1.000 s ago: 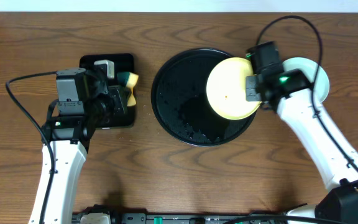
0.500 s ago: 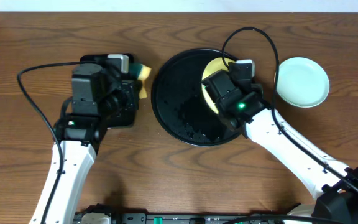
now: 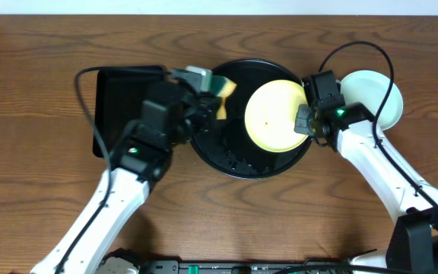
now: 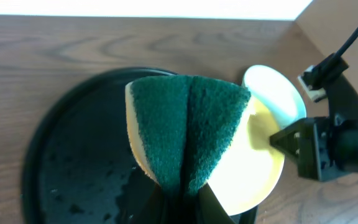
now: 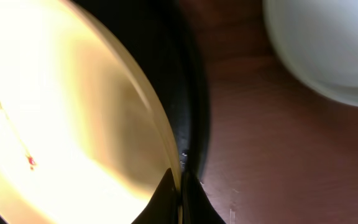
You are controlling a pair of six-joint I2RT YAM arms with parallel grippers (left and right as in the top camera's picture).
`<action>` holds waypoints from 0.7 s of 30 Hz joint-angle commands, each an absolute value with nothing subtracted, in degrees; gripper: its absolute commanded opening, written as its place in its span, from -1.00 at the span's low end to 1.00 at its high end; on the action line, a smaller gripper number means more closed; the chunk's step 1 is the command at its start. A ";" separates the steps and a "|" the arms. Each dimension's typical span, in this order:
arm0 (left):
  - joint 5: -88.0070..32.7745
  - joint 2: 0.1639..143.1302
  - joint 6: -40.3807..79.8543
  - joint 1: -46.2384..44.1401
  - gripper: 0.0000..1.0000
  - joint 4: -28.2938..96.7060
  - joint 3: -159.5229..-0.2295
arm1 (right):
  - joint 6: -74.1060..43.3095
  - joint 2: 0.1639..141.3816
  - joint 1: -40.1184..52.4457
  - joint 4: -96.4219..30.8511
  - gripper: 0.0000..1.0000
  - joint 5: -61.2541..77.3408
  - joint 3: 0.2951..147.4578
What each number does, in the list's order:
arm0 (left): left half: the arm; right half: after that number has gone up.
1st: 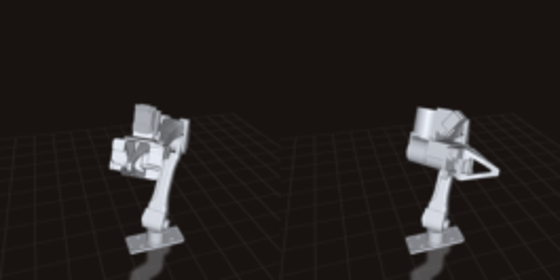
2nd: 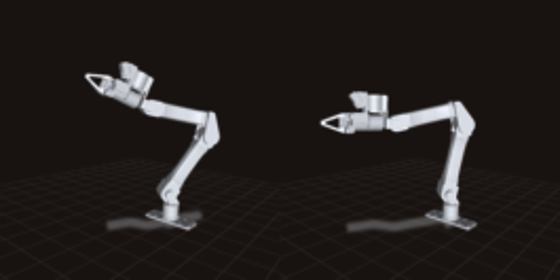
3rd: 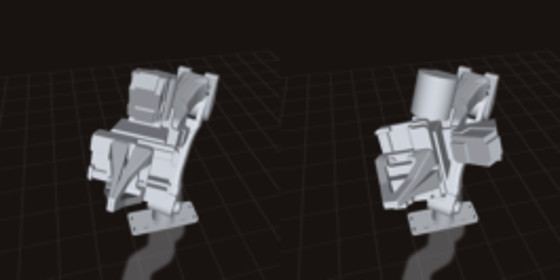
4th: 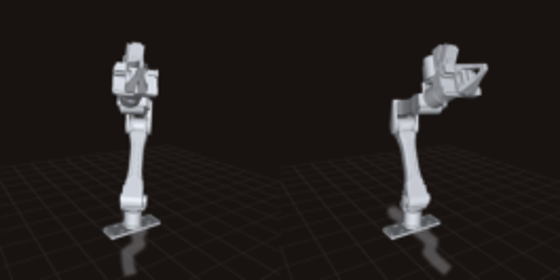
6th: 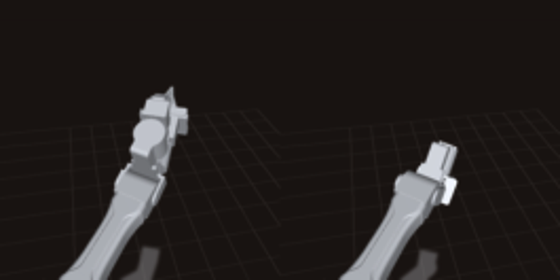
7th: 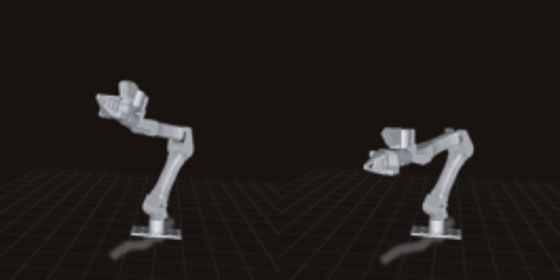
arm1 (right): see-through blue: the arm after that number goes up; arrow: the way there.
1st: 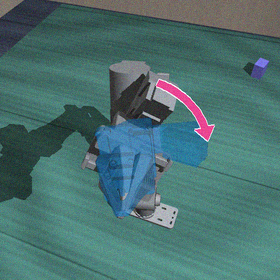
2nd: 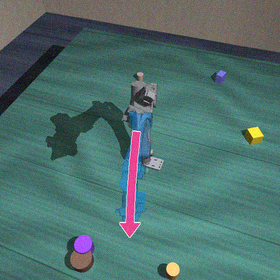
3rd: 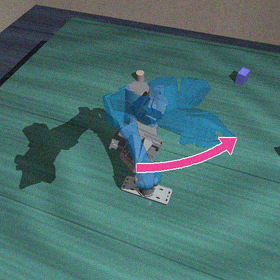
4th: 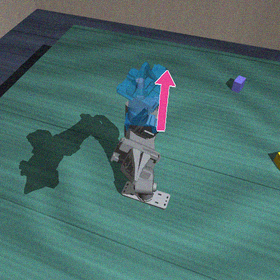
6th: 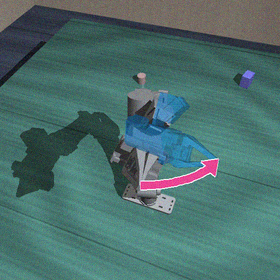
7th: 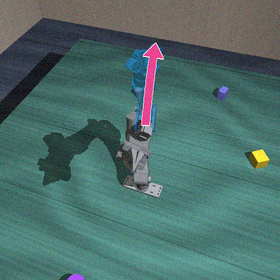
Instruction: Clean dirty plates on tray and stack at the side
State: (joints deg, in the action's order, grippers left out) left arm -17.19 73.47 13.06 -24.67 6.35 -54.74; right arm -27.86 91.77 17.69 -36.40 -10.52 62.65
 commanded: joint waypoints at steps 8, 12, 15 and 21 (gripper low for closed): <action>-13.85 88.09 16.21 -31.44 -0.85 0.16 -54.87 | -28.71 91.98 16.51 -23.79 -0.98 -0.36 54.00; -13.85 91.11 16.21 -32.80 -0.85 -0.51 -54.87 | -28.71 93.17 16.51 -23.09 -0.98 -0.08 53.80; -13.82 91.85 15.51 -33.43 -0.85 -0.54 -54.87 | -28.69 94.96 16.51 -22.13 -0.98 0.56 53.80; -11.68 92.27 14.46 -33.56 -0.85 -0.58 -54.87 | -28.67 97.32 16.40 -20.71 -0.98 0.47 53.80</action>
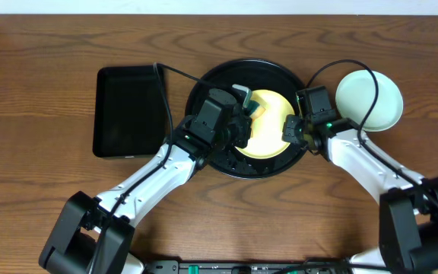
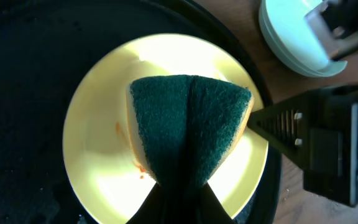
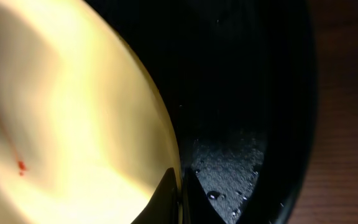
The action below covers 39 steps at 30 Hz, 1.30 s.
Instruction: Clean dirty plates on tray and stack at the side
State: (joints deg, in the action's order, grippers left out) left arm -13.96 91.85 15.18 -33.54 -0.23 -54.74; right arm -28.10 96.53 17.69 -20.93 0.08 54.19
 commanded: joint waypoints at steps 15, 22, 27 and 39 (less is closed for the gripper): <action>-11.27 97.67 14.46 -34.00 -0.85 -0.56 -54.87 | -28.67 100.84 13.87 -20.08 -0.97 3.68 53.82; -11.29 99.88 14.46 -34.11 -0.85 -2.24 -54.87 | -28.18 100.90 13.67 -19.88 -0.98 3.03 53.82; -11.27 100.01 14.46 -34.83 -0.85 -2.66 -54.87 | -28.03 100.92 13.67 -19.44 -0.98 3.03 53.82; -8.84 104.44 14.44 -36.84 -0.85 -4.01 -54.87 | -27.57 100.92 13.67 -19.16 -0.98 3.05 53.82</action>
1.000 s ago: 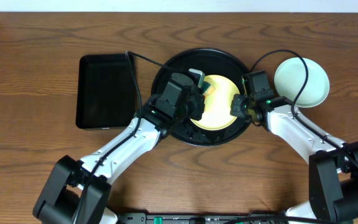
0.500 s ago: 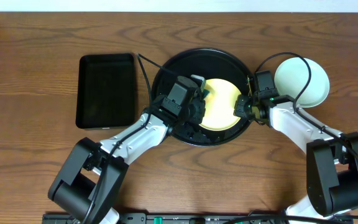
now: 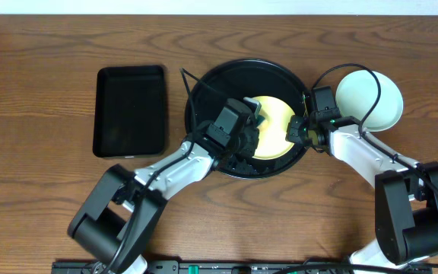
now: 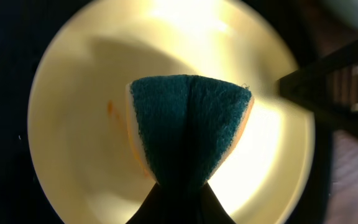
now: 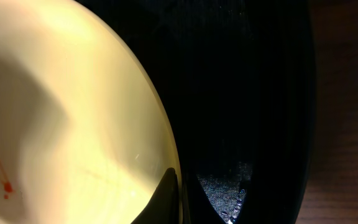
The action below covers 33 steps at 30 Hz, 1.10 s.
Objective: Clean dirty plates on tray and stack at the side
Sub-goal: 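Scrub the yellow plate with the sponge while the right gripper holds it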
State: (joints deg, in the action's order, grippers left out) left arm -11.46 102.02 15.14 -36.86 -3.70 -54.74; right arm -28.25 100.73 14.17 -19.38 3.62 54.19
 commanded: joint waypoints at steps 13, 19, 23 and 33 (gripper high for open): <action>-7.22 106.45 14.50 -37.01 -0.85 -6.63 -54.87 | -27.57 100.92 13.69 -19.09 -0.98 3.05 53.82; -7.25 107.55 15.16 -37.06 -0.85 -8.51 -54.87 | -27.57 100.92 13.67 -19.09 -0.98 3.05 53.82; -7.25 107.55 15.38 -37.12 -0.85 -8.25 -54.87 | -27.57 100.92 13.69 -19.05 -0.98 3.05 53.82; -6.98 109.89 18.33 -37.39 -0.85 -8.73 -54.87 | -27.57 100.92 13.67 -19.05 -0.98 3.05 53.82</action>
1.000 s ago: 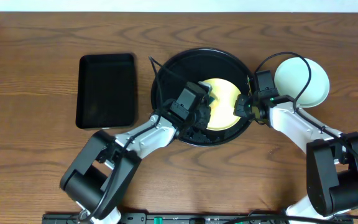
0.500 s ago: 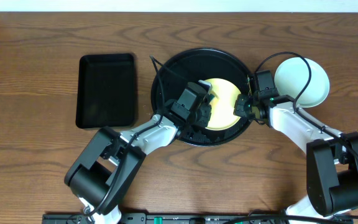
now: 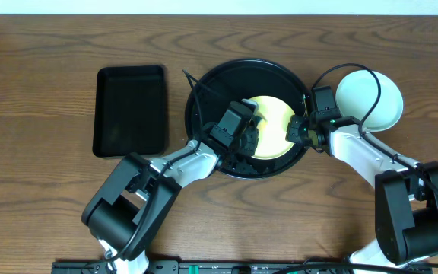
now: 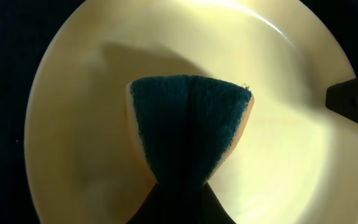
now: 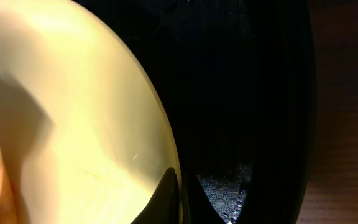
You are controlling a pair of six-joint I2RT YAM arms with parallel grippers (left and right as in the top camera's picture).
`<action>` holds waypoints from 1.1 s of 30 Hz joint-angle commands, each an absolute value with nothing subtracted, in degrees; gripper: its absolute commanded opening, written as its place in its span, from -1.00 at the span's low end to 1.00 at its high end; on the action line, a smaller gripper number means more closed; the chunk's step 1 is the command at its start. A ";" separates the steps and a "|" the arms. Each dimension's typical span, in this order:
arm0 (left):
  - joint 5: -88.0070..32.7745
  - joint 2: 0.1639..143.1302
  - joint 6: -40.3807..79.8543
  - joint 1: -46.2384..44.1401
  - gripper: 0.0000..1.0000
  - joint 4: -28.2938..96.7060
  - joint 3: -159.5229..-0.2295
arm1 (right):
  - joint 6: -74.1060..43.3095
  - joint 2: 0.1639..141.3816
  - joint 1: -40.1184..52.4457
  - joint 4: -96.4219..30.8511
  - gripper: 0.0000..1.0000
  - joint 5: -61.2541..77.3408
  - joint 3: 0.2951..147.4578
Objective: Clean dirty plates on tray and stack at the side
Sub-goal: 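Scrub the yellow plate with the sponge while the right gripper holds it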
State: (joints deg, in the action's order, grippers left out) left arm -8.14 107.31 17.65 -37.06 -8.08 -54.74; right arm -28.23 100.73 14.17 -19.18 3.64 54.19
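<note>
A yellow plate [image 3: 276, 122] lies in the round black tray [image 3: 226, 76]. My left gripper [image 3: 251, 133] is shut on a folded green and yellow sponge [image 4: 188, 124], pressed low over the plate [image 4: 291, 143] near its middle. The left gripper [image 4: 180, 196] shows only as dark fingers under the sponge. My right gripper [image 3: 300, 131] is shut on the plate's right rim. In the right wrist view the right gripper [image 5: 181, 190] pinches that rim of the plate [image 5: 73, 99], and the sponge's pale edge shows at the lower left. No stain shows on the plate.
A white plate [image 3: 371, 99] sits on the wooden table right of the round tray. A black rectangular tray [image 3: 130, 109] lies to the left. Water drops dot the wet floor of the round tray [image 5: 229, 180]. Arm cables arch over both trays.
The sponge has shifted on the plate. The orange smear seen left of it and the red mark in the right wrist view no longer show; the sponge's edge lies there. The right gripper holds as before.
First the sponge hung over the tray's left part while my right gripper held the stained yellow plate by its rim. Then the sponge was above the plate, then close over it beside an orange smear. Now the smear is gone from view.
</note>
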 commanded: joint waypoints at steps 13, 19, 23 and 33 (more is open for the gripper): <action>-1.72 112.53 17.67 -37.36 -0.85 -11.70 -54.87 | -27.57 100.92 13.67 -19.05 -0.97 3.07 53.82; -0.36 114.41 17.63 -37.32 -0.84 -13.39 -54.87 | -27.57 100.92 13.69 -19.03 -0.98 3.07 53.82; -0.34 115.96 15.03 -37.30 -0.84 -15.64 -54.87 | -27.57 100.92 13.67 -19.05 -0.97 3.07 53.82; 1.17 115.96 12.08 -35.29 -0.83 -17.72 -54.87 | -27.57 100.92 13.69 -19.03 -0.98 3.07 53.82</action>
